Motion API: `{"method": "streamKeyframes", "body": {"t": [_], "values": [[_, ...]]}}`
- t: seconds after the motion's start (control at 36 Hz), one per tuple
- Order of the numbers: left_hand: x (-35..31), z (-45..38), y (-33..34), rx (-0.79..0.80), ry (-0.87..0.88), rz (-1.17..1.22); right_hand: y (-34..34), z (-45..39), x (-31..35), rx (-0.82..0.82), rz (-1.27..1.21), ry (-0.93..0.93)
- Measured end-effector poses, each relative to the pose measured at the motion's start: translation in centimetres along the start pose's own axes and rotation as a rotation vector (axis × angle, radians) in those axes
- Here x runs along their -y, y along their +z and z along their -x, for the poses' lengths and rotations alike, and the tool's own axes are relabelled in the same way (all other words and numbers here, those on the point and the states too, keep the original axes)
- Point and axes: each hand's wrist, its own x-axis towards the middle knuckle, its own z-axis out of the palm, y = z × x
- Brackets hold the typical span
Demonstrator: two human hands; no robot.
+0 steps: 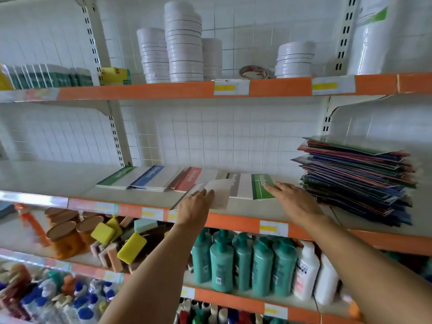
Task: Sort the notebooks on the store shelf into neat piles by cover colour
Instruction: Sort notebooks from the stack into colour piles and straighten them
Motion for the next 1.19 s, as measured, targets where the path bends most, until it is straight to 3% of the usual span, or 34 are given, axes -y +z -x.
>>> {"method": "streamKeyframes", "body": {"t": [0.39, 0.64, 1.0, 1.19], "values": [[-4.2, -7.2, 4.8, -0.072, 0.098, 0.019, 1.7, -3.5, -4.0, 0.029, -0.001, 0.049], [-5.8, -11.7, 7.8, -0.034, 0.171, 0.045, 3.0, -6.6, -4.9, 0.043, -0.055, 0.069], [-5.7, -17.4, 12.8, 0.055, 0.325, 0.104, 6.6, -11.5, -5.3, 0.073, -0.061, 0.147], [-5.0, -18.9, 14.9, 0.248, 0.411, 0.173, 7.5, -12.3, -4.8, 0.079, -0.068, 0.142]]}}
